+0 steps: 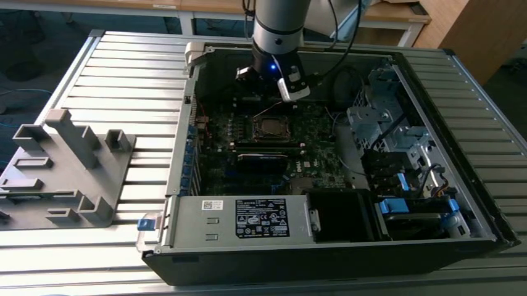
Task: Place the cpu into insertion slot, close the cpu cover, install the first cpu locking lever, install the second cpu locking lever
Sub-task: 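Install the first cpu locking lever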
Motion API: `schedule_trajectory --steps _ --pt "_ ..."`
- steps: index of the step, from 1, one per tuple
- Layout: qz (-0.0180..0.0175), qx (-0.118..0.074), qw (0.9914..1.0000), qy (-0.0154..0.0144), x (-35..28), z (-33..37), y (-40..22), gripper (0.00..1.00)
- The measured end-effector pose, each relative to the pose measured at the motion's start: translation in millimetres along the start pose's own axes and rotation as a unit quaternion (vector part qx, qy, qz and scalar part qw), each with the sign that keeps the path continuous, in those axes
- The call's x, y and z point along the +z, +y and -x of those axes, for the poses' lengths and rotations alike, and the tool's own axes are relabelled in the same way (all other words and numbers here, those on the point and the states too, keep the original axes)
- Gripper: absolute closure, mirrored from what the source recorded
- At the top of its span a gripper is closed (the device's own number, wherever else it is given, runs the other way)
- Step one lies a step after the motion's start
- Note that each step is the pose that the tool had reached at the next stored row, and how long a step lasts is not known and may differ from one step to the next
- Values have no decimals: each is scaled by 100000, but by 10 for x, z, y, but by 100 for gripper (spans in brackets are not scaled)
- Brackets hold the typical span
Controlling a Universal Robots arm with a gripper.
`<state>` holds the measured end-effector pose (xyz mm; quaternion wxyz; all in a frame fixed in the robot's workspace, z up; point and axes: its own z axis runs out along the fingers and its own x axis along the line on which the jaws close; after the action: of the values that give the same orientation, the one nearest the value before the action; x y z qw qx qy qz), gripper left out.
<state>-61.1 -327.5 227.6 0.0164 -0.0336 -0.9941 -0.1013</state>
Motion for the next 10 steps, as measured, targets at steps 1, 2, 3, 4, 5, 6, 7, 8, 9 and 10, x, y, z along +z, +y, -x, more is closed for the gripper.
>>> schedule_trajectory --steps 1,2,3,4,5,6,7,8,9,10 --pt "-1 2 100000 1 3 10 4 89" --pt "-3 11 100000 -1 5 22 7 89" --pt "-4 13 100000 0 8 38 8 89" --pt "4 12 100000 -4 10 49 9 89" --pt "-34 22 100000 -13 10 54 9 89" --pt "-72 28 100000 -11 11 60 10 89" --pt "-92 28 100000 -7 13 63 10 89" --pt "-91 31 100000 -37 18 63 9 89" --pt "-86 11 100000 -138 26 63 7 89" --pt "-74 -29 100000 -298 36 64 5 89"
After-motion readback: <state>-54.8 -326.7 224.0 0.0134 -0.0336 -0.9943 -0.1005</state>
